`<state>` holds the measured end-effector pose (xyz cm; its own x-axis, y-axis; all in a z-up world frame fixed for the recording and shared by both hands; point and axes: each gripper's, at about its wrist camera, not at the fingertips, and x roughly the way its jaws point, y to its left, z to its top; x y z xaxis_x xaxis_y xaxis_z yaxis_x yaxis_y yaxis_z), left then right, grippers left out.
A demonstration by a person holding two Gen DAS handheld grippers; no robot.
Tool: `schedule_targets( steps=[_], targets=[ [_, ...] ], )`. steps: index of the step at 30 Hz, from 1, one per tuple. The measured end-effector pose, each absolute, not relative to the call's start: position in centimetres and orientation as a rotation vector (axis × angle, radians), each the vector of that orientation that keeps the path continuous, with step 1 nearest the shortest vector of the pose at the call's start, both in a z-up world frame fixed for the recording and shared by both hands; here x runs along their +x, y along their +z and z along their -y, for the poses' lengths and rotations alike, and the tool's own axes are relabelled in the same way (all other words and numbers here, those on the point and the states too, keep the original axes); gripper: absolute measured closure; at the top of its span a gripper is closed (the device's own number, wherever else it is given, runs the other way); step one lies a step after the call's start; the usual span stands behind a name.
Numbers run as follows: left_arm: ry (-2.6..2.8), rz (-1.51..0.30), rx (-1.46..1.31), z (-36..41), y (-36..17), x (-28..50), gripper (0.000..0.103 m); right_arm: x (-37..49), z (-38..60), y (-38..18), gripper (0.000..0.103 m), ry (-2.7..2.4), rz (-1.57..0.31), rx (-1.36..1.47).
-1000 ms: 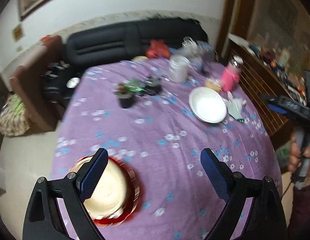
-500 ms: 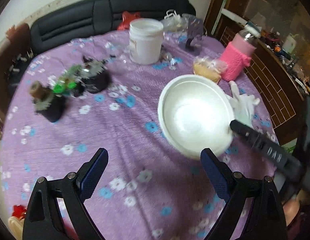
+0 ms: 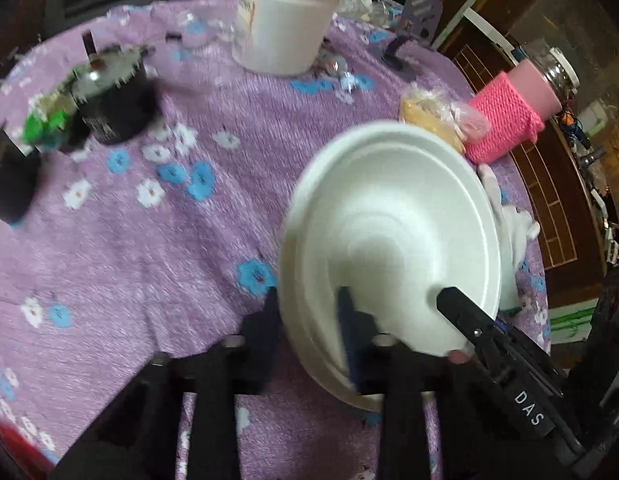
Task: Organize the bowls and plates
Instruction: 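Close the right gripper on the rim of the white foam bowl, then lift the white foam bowl and carry it over the plate stack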
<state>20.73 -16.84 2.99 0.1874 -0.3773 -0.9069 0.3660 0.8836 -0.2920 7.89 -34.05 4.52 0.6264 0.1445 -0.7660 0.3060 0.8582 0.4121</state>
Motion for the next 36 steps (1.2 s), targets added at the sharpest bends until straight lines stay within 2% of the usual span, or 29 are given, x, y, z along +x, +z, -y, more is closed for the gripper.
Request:
schedule_targets(
  steps=[11,27,36],
  targets=[
    [-0.497,-1.223,0.017,12.4,5.9,14.9,0.086,4.3,30.2,6.6,0.087,-0.016,-0.891,0.534],
    [-0.405,-1.103,-0.080,-0.5,11.4,1.9,0.086,-5.8,17.8,11.9,0.087,0.156,-0.835,0.362],
    [-0.348,-1.026,-0.142,-7.1,12.4,-3.8,0.084,-9.8,11.7,13.4,0.086,0.267,-0.789,0.289]
  ],
)
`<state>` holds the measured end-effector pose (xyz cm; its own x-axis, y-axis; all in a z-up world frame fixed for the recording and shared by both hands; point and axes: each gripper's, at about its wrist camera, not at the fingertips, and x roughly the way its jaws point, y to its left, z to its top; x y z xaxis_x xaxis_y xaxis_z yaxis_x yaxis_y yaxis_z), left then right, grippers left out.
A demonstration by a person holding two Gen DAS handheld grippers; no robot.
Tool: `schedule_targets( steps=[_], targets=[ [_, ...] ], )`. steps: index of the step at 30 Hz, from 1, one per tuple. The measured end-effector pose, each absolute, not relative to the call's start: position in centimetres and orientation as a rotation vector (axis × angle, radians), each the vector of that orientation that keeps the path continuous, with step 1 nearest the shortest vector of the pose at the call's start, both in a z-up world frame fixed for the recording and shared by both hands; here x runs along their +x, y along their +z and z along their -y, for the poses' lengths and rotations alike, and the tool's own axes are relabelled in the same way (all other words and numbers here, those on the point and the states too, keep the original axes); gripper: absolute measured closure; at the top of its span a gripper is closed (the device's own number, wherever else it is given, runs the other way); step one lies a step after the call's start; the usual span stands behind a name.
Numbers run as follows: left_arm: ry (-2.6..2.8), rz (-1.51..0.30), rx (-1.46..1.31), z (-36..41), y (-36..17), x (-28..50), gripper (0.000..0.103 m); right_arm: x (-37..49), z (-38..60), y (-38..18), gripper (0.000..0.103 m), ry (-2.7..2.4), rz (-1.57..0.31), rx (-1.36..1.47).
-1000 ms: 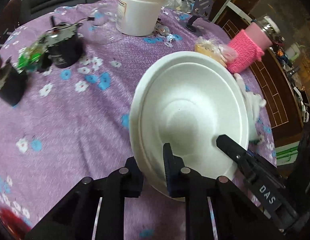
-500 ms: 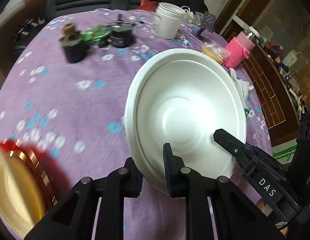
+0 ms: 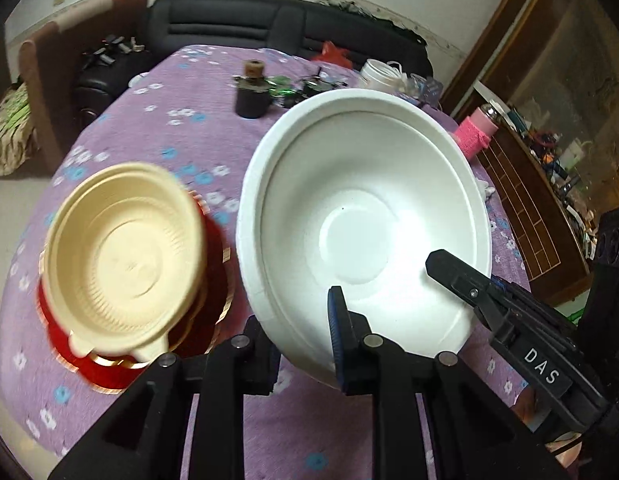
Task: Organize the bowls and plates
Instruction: 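Lift the white foam bowl and carry it over the plate stack, then lower the white foam bowl onto the cream bowls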
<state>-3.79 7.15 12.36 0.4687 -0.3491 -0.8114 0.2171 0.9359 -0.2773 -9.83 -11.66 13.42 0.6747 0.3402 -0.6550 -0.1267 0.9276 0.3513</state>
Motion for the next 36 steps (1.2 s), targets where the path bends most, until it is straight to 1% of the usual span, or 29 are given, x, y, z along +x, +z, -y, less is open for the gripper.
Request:
schedule_targets(
  steps=[7,14,36],
  targets=[
    [-0.300,-0.997,-0.180,-10.9,12.3,-5.6,0.083,-10.1,8.4,13.2,0.086,0.341,-0.796,0.269],
    [-0.270,-0.999,-0.215,-13.2,11.5,-5.3,0.077,-9.0,6.2,12.3,0.086,0.377,-0.816,0.278],
    [-0.154,-0.968,-0.244,-18.9,10.5,-3.0,0.075,-4.2,0.6,10.5,0.086,0.452,-0.907,0.308]
  ],
)
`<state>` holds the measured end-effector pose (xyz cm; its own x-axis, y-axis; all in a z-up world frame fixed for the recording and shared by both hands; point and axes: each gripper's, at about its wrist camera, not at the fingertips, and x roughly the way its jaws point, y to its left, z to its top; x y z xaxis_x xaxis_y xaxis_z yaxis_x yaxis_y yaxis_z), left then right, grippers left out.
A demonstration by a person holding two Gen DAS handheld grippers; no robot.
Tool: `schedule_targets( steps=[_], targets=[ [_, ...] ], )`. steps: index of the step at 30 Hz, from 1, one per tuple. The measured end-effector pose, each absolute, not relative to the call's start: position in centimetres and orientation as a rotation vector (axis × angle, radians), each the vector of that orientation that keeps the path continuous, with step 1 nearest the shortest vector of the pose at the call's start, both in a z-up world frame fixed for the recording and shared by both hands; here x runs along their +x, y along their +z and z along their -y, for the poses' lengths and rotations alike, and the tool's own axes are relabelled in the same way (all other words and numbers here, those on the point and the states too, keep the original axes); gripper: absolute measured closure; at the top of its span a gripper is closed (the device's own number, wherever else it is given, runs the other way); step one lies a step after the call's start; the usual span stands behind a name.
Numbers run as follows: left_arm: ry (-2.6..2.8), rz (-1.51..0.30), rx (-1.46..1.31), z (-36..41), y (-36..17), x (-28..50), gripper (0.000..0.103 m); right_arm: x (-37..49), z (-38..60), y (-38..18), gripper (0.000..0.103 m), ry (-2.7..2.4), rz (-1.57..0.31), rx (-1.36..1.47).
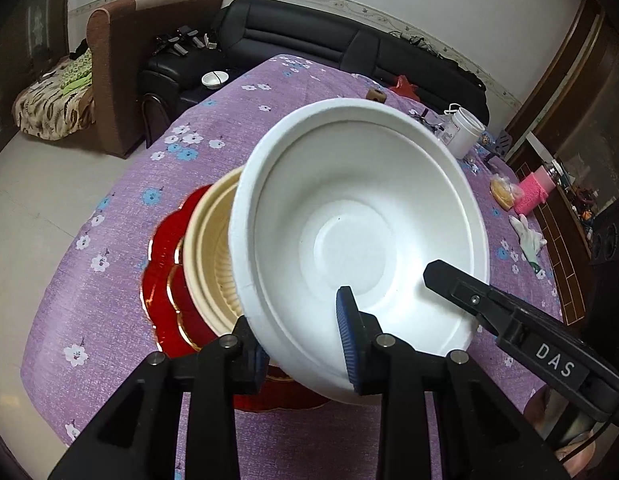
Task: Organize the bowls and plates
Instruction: 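Lower the white foam bowl onto the cream bowls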
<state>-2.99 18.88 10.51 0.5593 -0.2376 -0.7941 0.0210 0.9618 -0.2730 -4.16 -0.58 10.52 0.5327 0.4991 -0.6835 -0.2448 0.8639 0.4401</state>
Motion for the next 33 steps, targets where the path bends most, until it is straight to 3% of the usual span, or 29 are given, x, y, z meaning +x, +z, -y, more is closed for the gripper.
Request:
schedule_targets(
  steps=[10,12,15,16,18,22,33],
  targets=[
    [-0.097,-0.982,-0.257,-21.4,9.5,-2.5,0.070,-2.0,-2.6,8.4,0.086,0.502,-0.999,0.310],
    [-0.110,-0.985,-0.255,-21.5,9.3,-2.4,0.065,-2.0,-3.1,8.4,0.086,0.501,-0.983,0.281],
    [-0.145,-0.968,-0.267,-21.3,9.5,-2.6,0.047,-2.5,-3.7,8.8,0.085,0.489,-0.939,0.215],
    [-0.144,-0.960,-0.263,-21.1,9.6,-2.7,0.041,-2.7,-3.9,9.0,0.082,0.493,-0.925,0.192],
    [-0.115,-0.936,-0.239,-21.0,9.9,-3.2,0.039,-3.2,-4.2,9.2,0.079,0.484,-0.888,0.152],
    [-0.091,-0.897,-0.239,-21.6,10.6,-4.2,0.026,-3.1,-3.6,9.4,0.058,0.483,-0.843,0.177],
    [-0.023,-0.779,-0.241,-22.7,12.3,-6.9,0.019,-5.2,-3.0,11.2,0.043,0.503,-0.731,0.214]
  ],
)
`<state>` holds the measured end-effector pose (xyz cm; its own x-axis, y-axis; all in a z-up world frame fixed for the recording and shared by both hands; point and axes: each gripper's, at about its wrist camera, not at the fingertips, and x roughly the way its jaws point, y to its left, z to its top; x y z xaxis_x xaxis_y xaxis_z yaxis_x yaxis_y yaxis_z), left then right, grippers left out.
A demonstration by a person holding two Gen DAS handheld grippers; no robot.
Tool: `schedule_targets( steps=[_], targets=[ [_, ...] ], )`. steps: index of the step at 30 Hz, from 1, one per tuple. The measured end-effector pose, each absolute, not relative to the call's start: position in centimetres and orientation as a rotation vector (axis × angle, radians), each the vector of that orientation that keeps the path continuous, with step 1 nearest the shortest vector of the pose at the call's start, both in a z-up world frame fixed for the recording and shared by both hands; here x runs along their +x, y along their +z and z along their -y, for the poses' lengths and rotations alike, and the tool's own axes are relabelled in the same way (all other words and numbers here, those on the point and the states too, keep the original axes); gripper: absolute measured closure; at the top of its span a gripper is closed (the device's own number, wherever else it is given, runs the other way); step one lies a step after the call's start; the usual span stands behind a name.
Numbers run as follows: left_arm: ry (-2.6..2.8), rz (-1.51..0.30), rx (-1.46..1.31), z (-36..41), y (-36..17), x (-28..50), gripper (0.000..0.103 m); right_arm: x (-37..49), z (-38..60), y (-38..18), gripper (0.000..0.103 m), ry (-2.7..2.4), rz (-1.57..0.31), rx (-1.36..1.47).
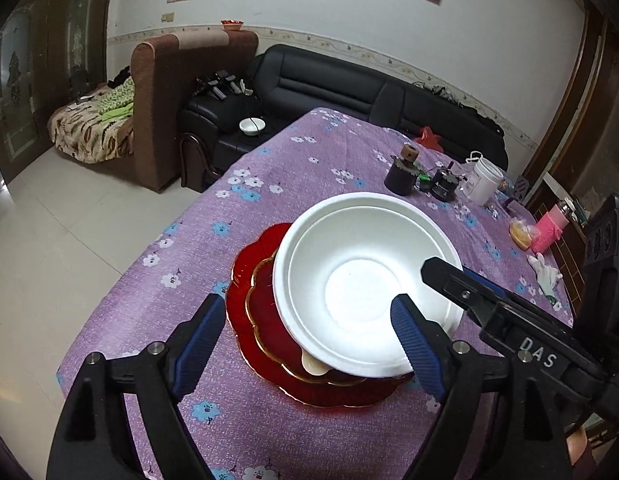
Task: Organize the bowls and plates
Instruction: 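Lower the white foam bowl onto the cream bowls, then open the right gripper and withdraw it from the white bowl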
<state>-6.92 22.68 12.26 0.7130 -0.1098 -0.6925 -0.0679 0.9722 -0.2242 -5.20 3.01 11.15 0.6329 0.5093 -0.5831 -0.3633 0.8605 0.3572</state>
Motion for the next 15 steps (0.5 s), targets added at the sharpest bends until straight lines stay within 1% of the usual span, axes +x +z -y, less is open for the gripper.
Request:
schedule_targets(
  steps=[2,6,10,13,15],
  targets=[
    [0.001,-0.768,-0.233,-22.6,12.2,-7.1,0.018,-5.5,-2.7,11.2,0.039,0.496,-0.719,0.210],
    [0.055,-0.738,-0.205,-22.4,12.2,-7.7,0.018,-6.2,-1.8,11.1,0.036,0.429,-0.687,0.189],
    [0.099,-0.670,-0.190,-22.5,12.7,-9.2,0.018,-6.7,-0.4,10.9,0.034,0.389,-0.681,0.211],
    [0.121,-0.642,-0.189,-22.7,12.8,-9.9,0.013,-6.3,0.2,10.4,0.030,0.351,-0.695,0.214],
    [0.120,-0.647,-0.192,-22.8,12.7,-10.0,0.013,-5.8,0.0,9.5,0.030,0.342,-0.733,0.197]
  ],
)
